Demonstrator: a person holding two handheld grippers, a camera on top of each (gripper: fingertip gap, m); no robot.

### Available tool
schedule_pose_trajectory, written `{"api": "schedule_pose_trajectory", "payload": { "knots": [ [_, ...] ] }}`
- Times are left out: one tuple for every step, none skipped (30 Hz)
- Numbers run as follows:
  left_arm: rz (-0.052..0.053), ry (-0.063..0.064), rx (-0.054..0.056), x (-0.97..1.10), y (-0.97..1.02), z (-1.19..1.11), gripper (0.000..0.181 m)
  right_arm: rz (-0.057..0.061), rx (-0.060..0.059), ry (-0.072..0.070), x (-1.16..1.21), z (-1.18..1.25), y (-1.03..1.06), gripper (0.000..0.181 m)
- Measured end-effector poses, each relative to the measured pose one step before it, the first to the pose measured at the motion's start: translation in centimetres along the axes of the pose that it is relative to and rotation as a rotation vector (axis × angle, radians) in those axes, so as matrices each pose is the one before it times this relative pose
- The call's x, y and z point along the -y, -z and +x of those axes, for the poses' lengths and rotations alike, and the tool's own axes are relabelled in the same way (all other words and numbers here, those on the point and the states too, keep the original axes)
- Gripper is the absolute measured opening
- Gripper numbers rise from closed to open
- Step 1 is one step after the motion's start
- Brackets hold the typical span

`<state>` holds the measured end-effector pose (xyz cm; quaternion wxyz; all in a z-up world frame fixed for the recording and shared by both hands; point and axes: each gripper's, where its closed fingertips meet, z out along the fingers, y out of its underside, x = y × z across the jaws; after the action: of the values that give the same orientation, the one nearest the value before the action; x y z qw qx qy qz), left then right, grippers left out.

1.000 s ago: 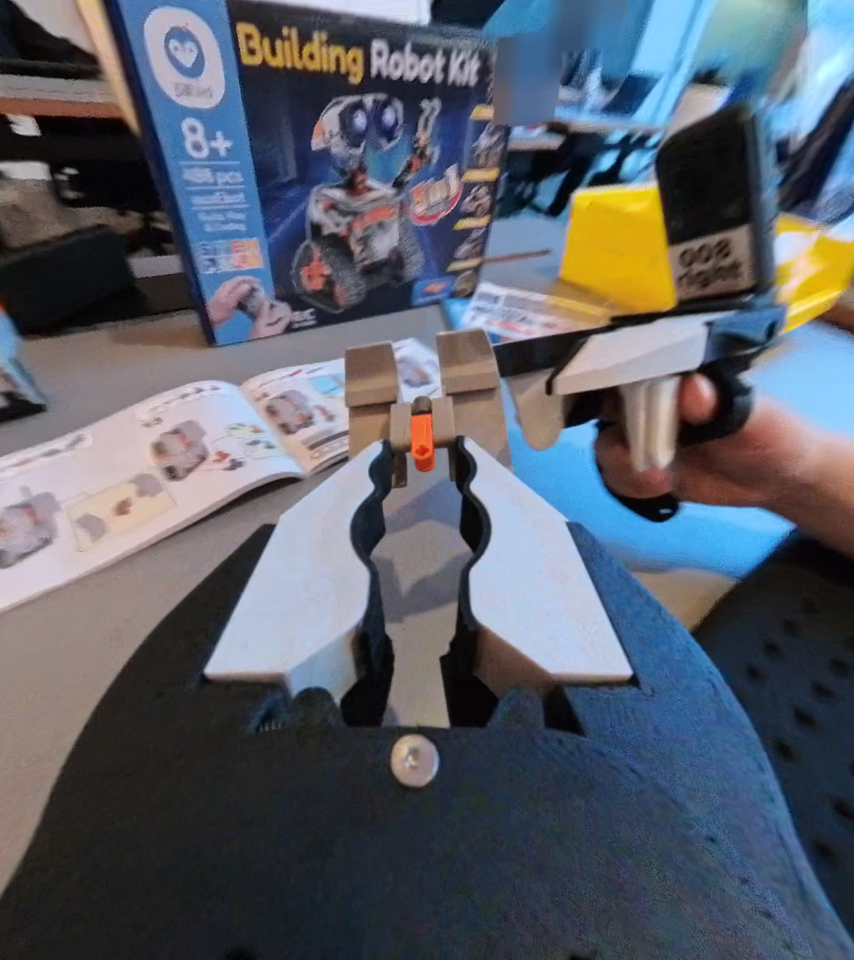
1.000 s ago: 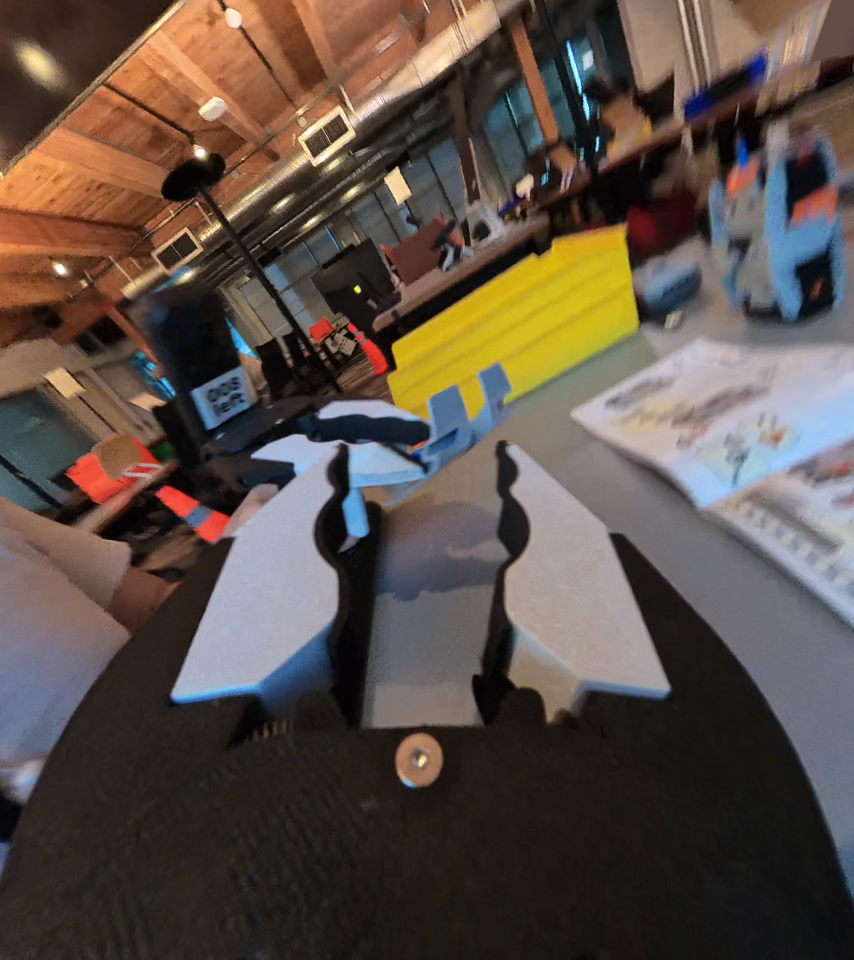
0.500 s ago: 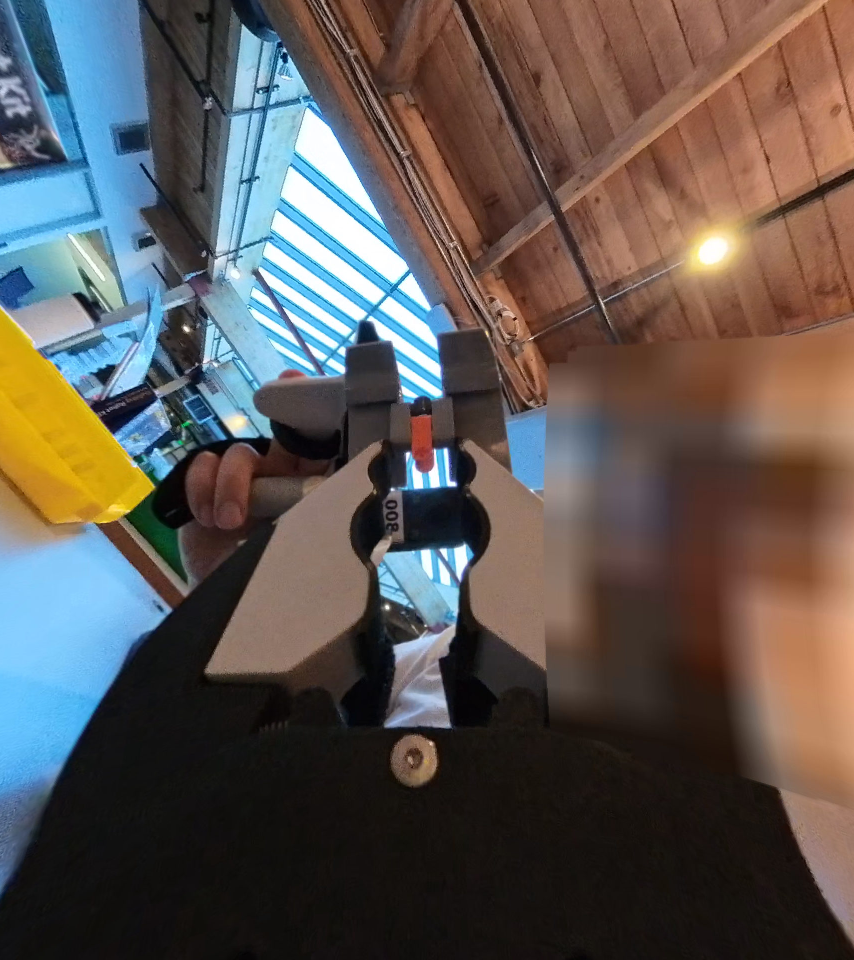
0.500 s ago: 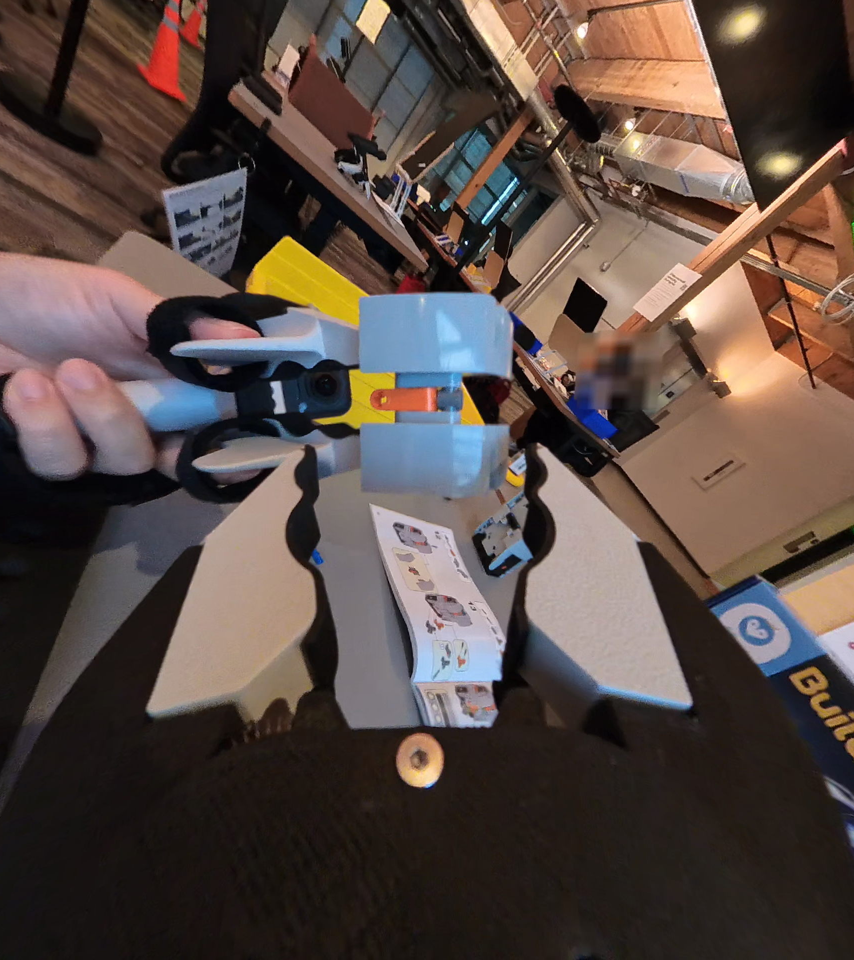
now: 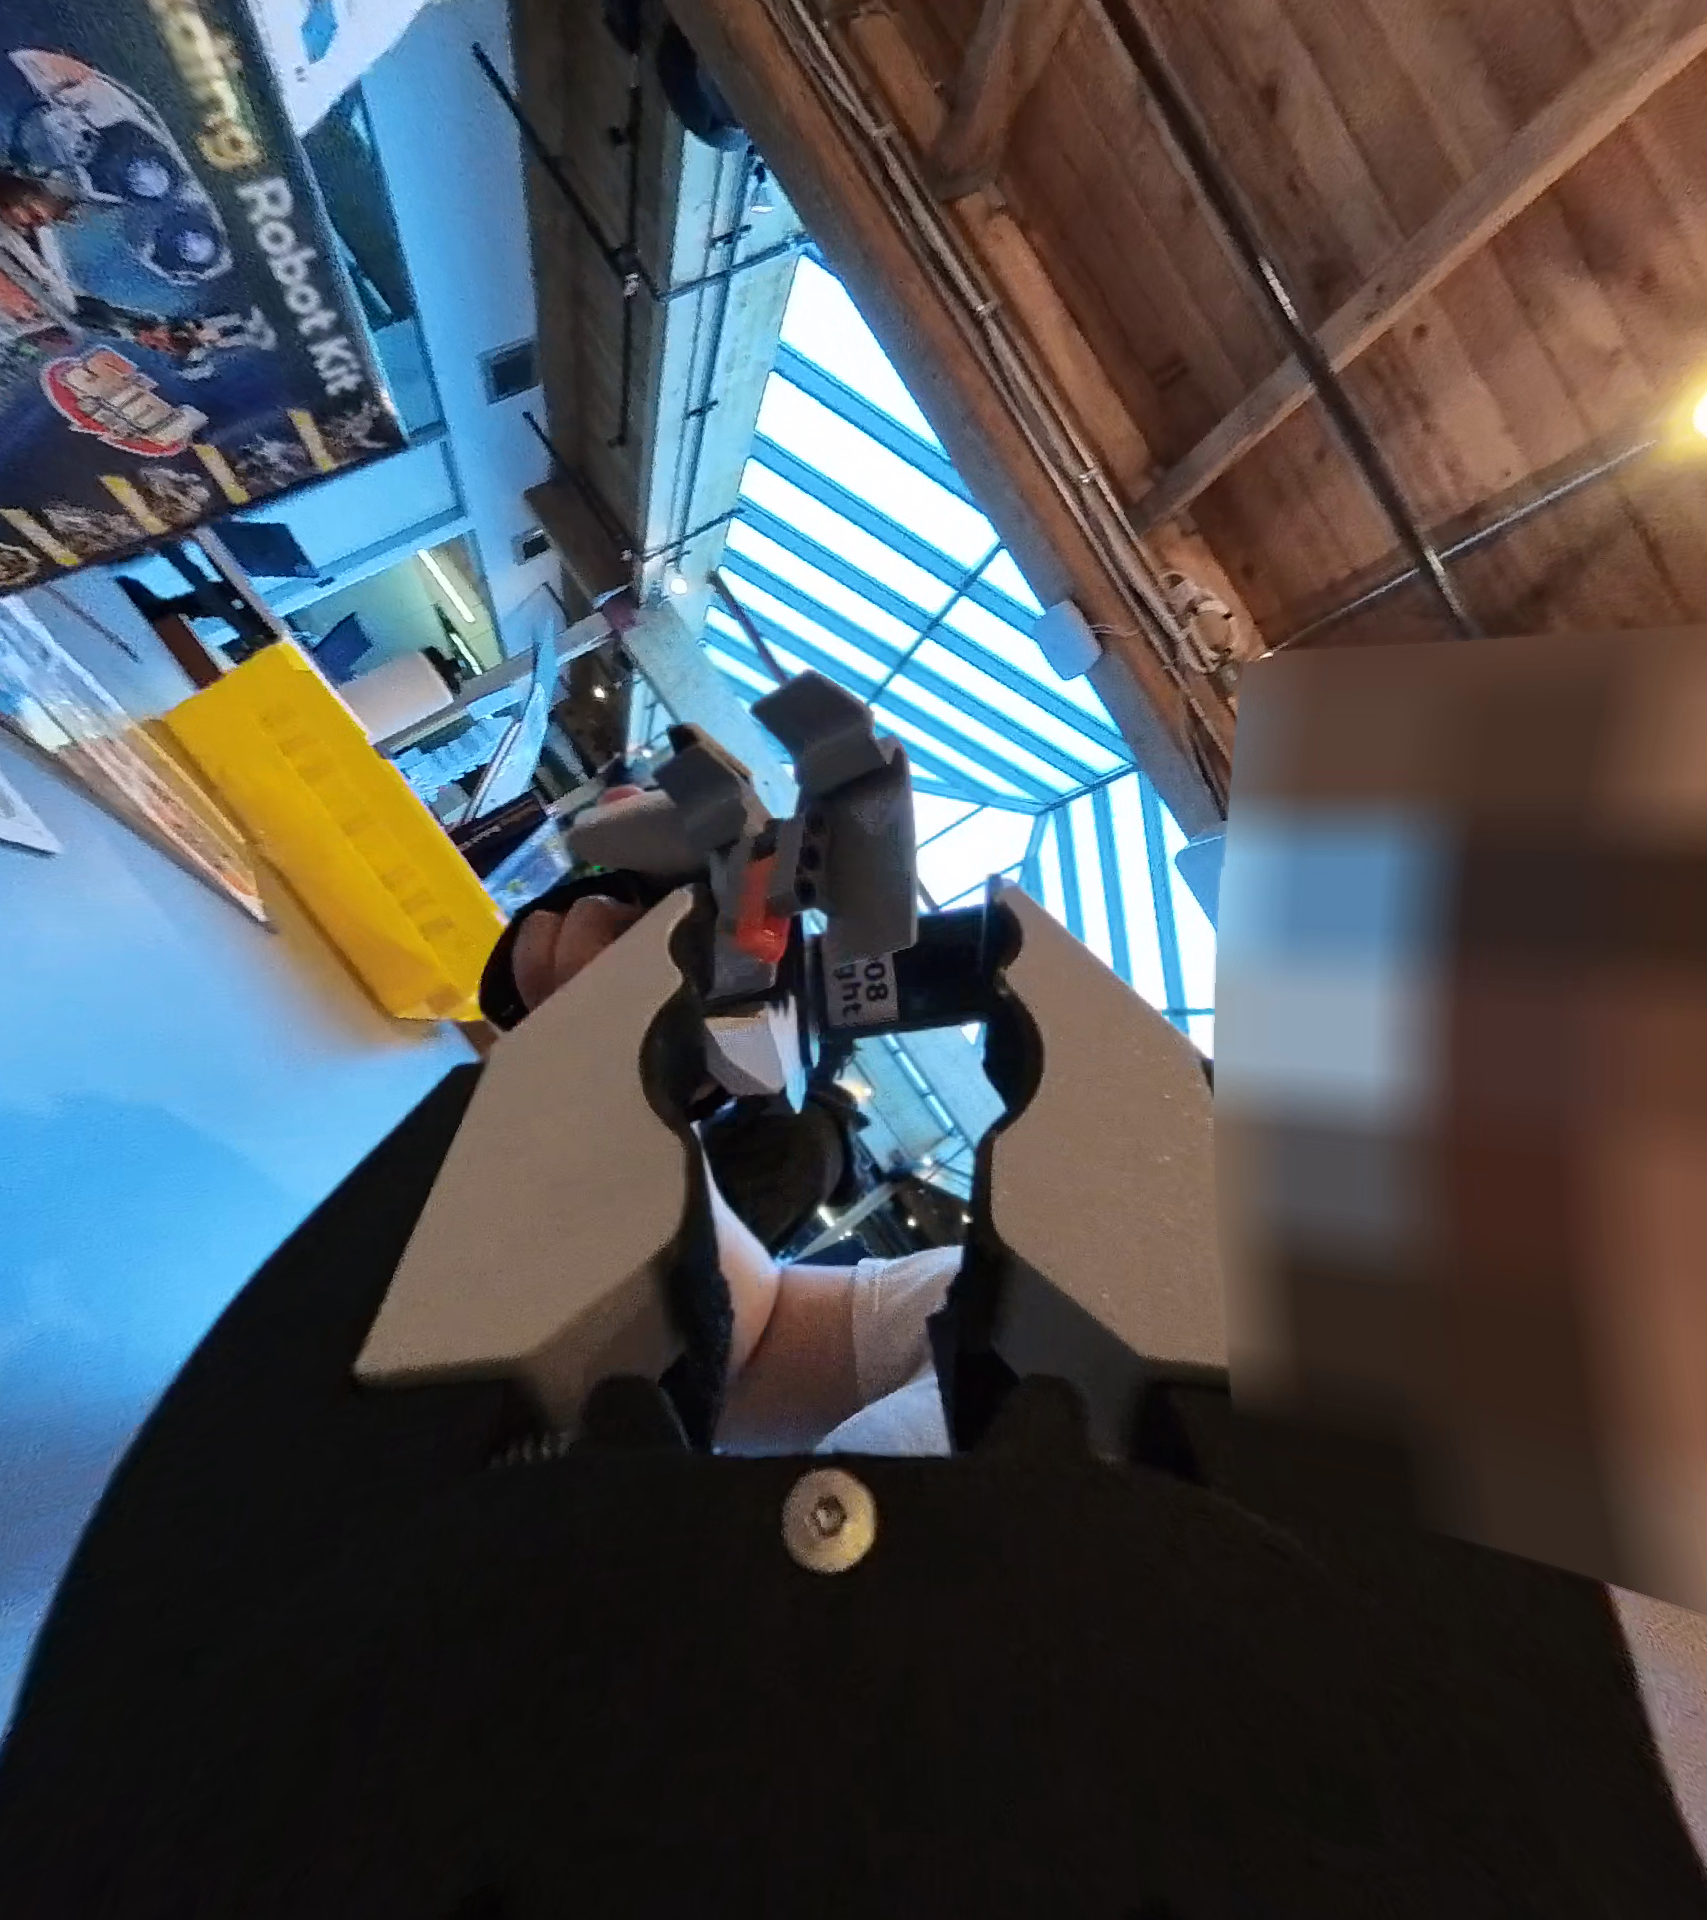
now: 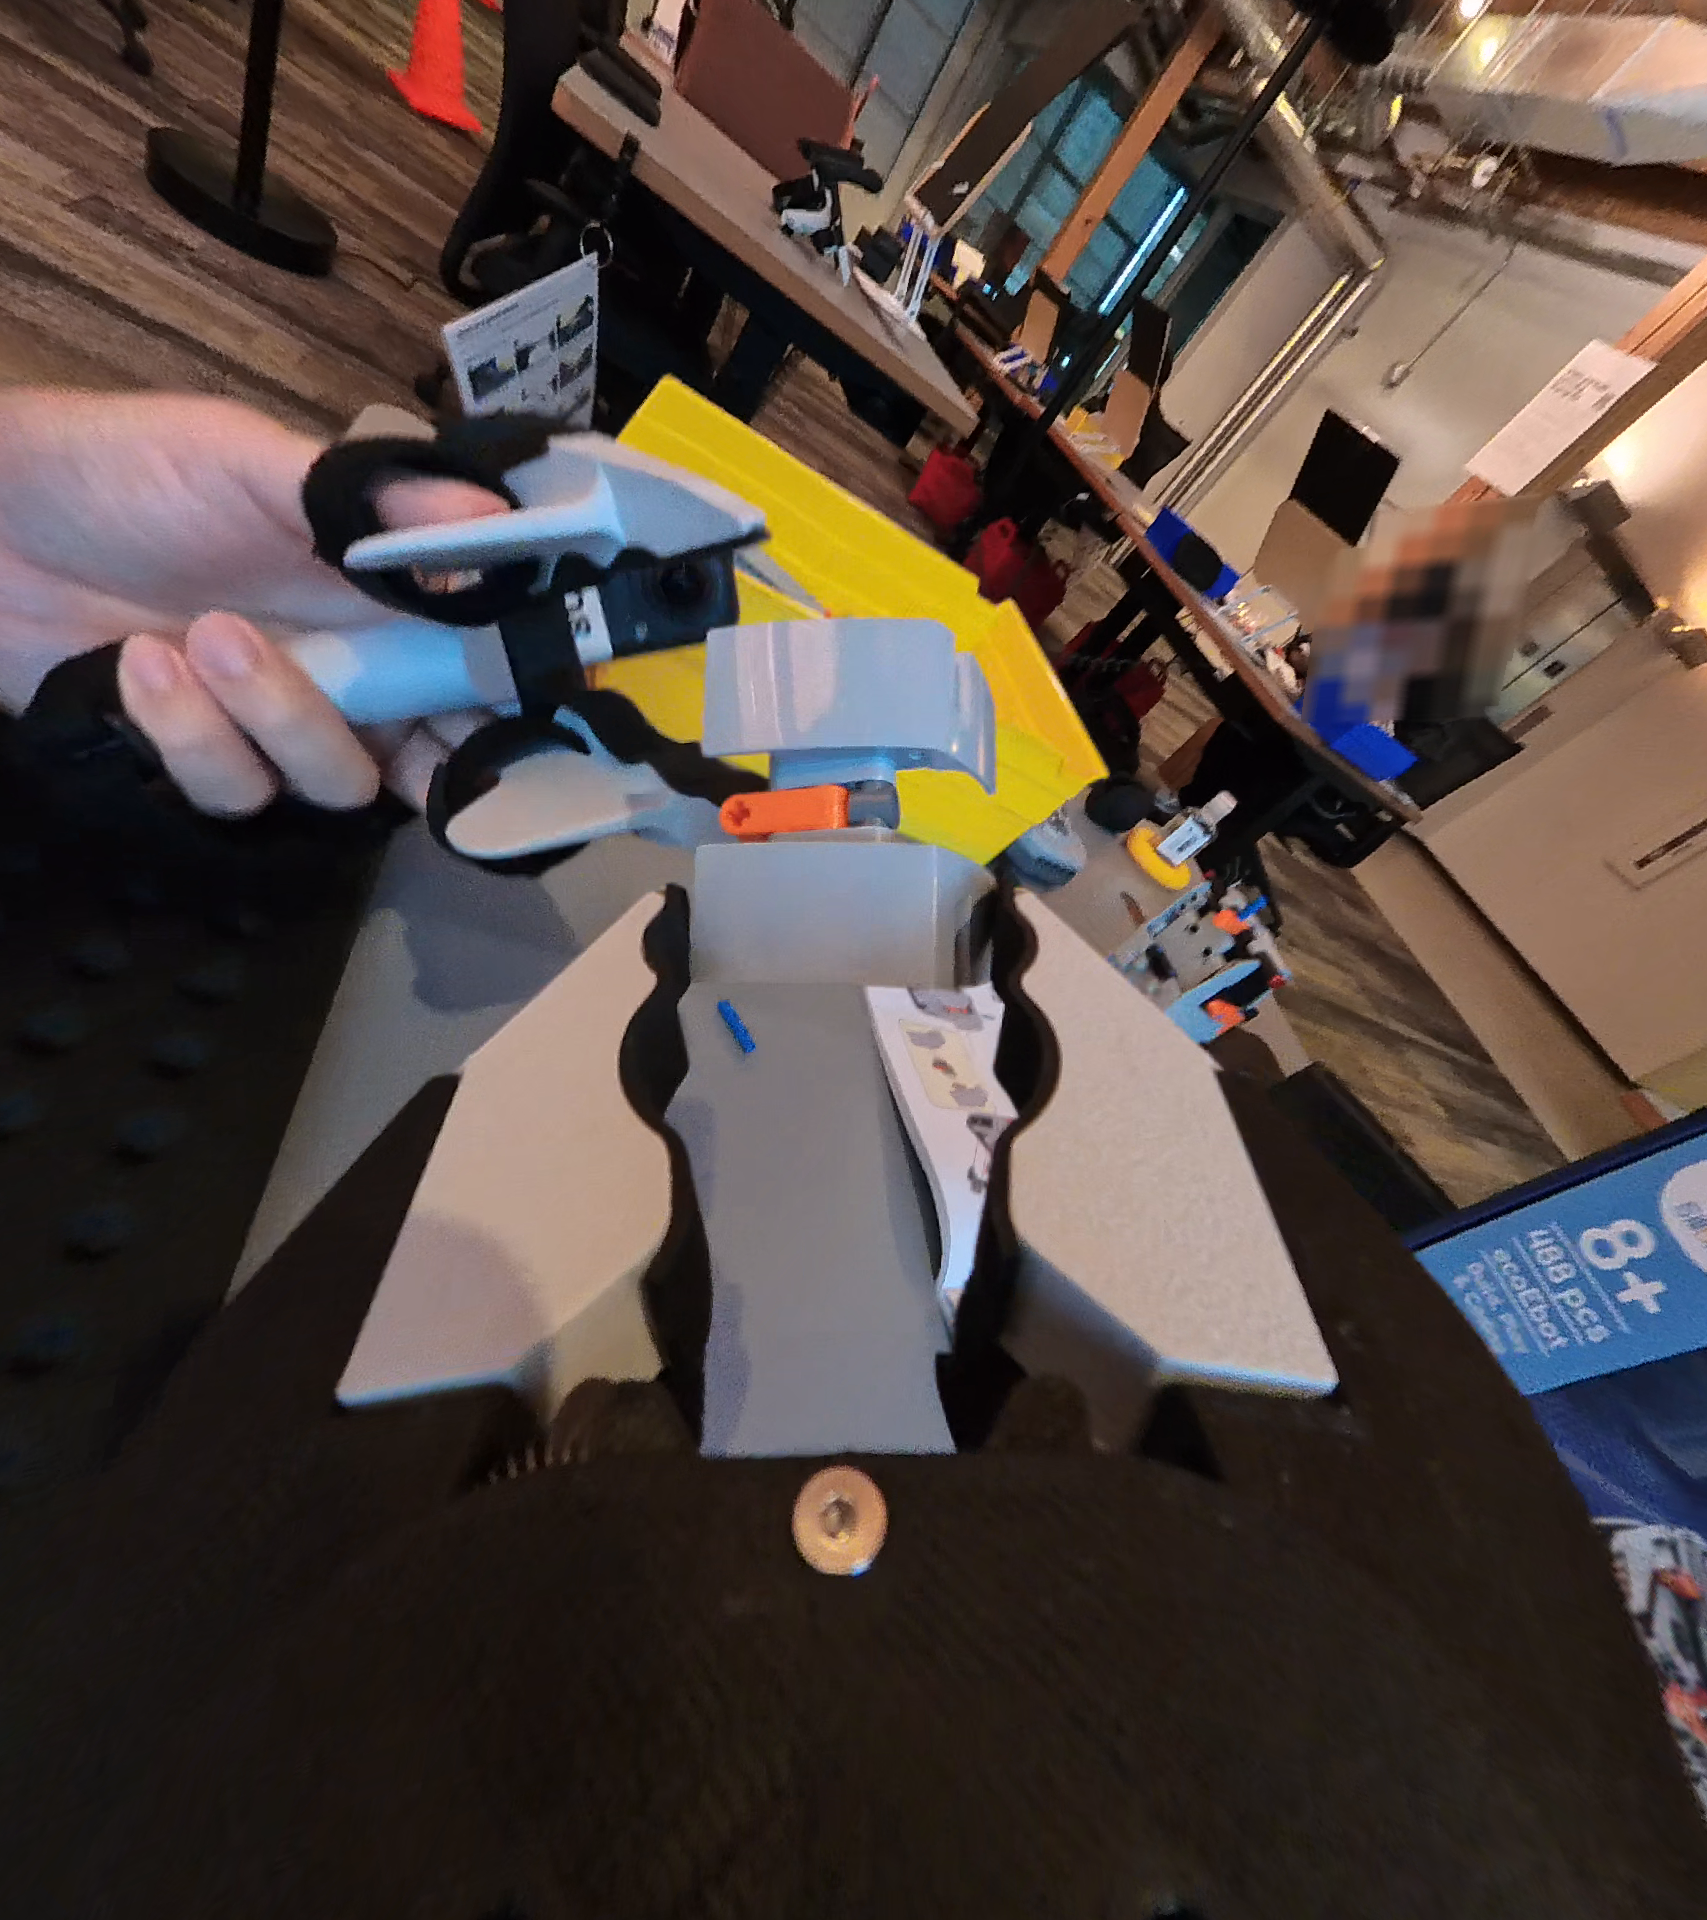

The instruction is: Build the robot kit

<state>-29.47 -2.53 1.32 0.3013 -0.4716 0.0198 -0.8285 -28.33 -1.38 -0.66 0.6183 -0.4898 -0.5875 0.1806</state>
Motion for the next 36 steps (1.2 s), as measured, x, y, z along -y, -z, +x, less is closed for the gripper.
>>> {"api": "schedule_pose_trajectory", "payload": {
  "knots": [
    [0.0018,-0.0148,0.0379,0.27,0.547,-0.365,0.052,-0.0202,0.0136,-0.003,-0.697,-0.165,-0.172,0.057],
    [0.0077,-0.0202,0.0435,0.387,0.713,-0.413,0.053,-0.0245,0.0163,-0.0057,-0.894,-0.173,-0.275,0.057],
    [0.0078,-0.0301,0.0538,0.393,0.813,-0.522,0.054,-0.0292,0.0279,-0.0083,-1.093,-0.294,-0.369,0.057],
    [0.0055,-0.0408,0.0534,0.267,0.761,-0.444,0.054,-0.036,0.0435,-0.0141,-1.275,-0.451,-0.483,0.057],
    [0.0008,-0.0411,0.0486,0.212,0.776,-0.346,0.053,-0.0463,0.046,-0.0177,-1.453,-0.361,-0.565,0.057],
    [-0.0018,-0.0338,0.0429,0.142,0.749,-0.302,0.052,-0.042,0.033,-0.0126,-1.328,-0.088,-0.555,0.057],
    [-0.0018,-0.0245,0.0321,0.128,0.664,-0.185,0.052,-0.0349,0.0313,-0.0037,-1.163,-0.026,-0.517,0.057],
    [0.002,-0.0139,0.0164,0.114,0.583,-0.009,0.051,-0.0316,0.0327,-0.0042,-1.036,-0.006,-0.458,0.057],
    [0.0042,-0.005,0.0057,0.122,0.514,0.115,0.051,-0.0259,0.0164,-0.0049,-0.853,0.255,-0.404,0.057],
    [0.0023,-0.0012,0.0025,0.072,0.413,0.085,0.05,-0.0233,0.0121,-0.0027,-0.744,0.327,-0.362,0.057],
    [-0.0022,-0.0036,0.0069,-0.025,0.373,0.038,0.05,-0.0244,0.0156,-0.0034,-0.718,0.288,-0.361,0.057],
    [-0.0055,-0.0086,0.0136,-0.103,0.252,-0.136,0.049,-0.0258,0.0136,-0.0054,-0.707,0.319,-0.378,0.057],
    [-0.0082,-0.0105,0.0204,-0.171,0.249,-0.212,0.049,-0.0221,0.0086,-0.0043,-0.631,0.363,-0.373,0.057],
    [-0.0098,-0.0111,0.0216,-0.137,0.291,-0.191,0.049,-0.0172,0.0141,-0.0066,-0.519,0.231,-0.369,0.057],
    [-0.0105,-0.0106,0.0196,-0.162,0.148,-0.233,0.049,-0.0132,0.0188,-0.0091,-0.37,0.081,-0.316,0.057],
    [-0.0126,-0.0105,0.0199,-0.18,0.075,-0.255,0.05,-0.0104,0.0118,-0.006,-0.26,0.114,-0.273,0.057],
    [-0.0154,-0.0129,0.024,-0.211,0.03,-0.298,0.05,-0.0066,0.0025,0.0005,-0.133,0.164,-0.202,0.057],
    [-0.0198,-0.0244,0.0352,-0.243,-0.037,-0.434,0.051,-0.0022,0.001,0.0054,-0.065,0.115,-0.144,0.057],
    [-0.0244,-0.038,0.0319,-0.266,-0.12,-0.319,0.052,-0.0007,0.0071,0.004,-0.042,-0.018,-0.138,0.057],
    [-0.0301,-0.0394,0.0313,-0.331,-0.207,-0.308,0.053,0.0007,0.0058,0.0001,-0.047,-0.035,-0.118,0.057],
    [-0.0327,-0.0402,0.0306,-0.338,-0.253,-0.297,0.054,0.0053,0.0007,-0.0026,-0.023,0.001,-0.132,0.057],
    [-0.0296,-0.0447,0.0291,-0.259,-0.247,-0.205,0.054,0.0098,0.0034,-0.0053,0.005,-0.059,-0.14,0.057],
    [-0.0254,-0.0484,0.0343,-0.168,-0.238,-0.317,0.054,0.0097,0.0082,-0.0083,-0.016,-0.123,-0.157,0.057],
    [-0.0228,-0.0473,0.0371,-0.096,-0.211,-0.391,0.054,0.008,0.0083,-0.0095,-0.033,-0.102,-0.164,0.057],
    [-0.0187,-0.0393,0.0336,-0.05,-0.218,-0.398,0.055,0.0138,0.0033,-0.0101,0.101,0.018,-0.098,0.057],
    [-0.0152,-0.0322,0.0203,0.019,-0.205,-0.224,0.055,0.0111,0.0018,-0.0079,0.091,0.059,-0.094,0.057],
    [-0.0126,-0.0254,0.0098,0.061,-0.211,-0.118,0.054,0.0065,0.0029,-0.005,0.047,0.047,-0.124,0.057],
    [-0.01,-0.0188,0.0103,0.061,-0.194,-0.173,0.054,0.0025,0.0074,-0.0047,0.007,-0.036,-0.12,0.057],
    [-0.0081,-0.0142,0.0126,0.05,-0.179,-0.275,0.052,0.0075,0.0054,-0.0065,0.103,-0.016,-0.106,0.057],
    [-0.0072,-0.0122,0.0137,0.013,-0.169,-0.315,0.05,0.0042,0.0018,-0.0024,0.045,-0.003,-0.092,0.057],
    [-0.0077,-0.0101,0.0134,-0.026,-0.159,-0.325,0.049,0.0068,-0.0036,-0.0011,0.053,0.059,-0.083,0.057],
    [-0.009,-0.0047,0.0086,-0.068,-0.151,-0.239,0.048,0.0084,-0.0008,-0.0026,0.05,0.012,-0.049,0.057],
    [-0.0111,-0.0008,0.0053,-0.086,-0.163,-0.164,0.046,0.0079,0.0018,-0.0062,0.016,-0.012,-0.042,0.057],
    [-0.0092,-0.0018,0.0069,-0.077,-0.177,-0.179,0.044,0.007,0.0026,-0.0076,0.001,-0.013,-0.038,0.057],
    [-0.0075,-0.0027,0.0082,-0.072,-0.205,-0.175,0.044,0.0065,0.0005,-0.004,-0.006,0.015,-0.008,0.057],
    [-0.0077,-0.0021,0.0043,-0.089,-0.233,-0.089,0.042,0.006,-0.0013,-0.001,0.004,0.004,-0.002,0.056]
  ]
}}
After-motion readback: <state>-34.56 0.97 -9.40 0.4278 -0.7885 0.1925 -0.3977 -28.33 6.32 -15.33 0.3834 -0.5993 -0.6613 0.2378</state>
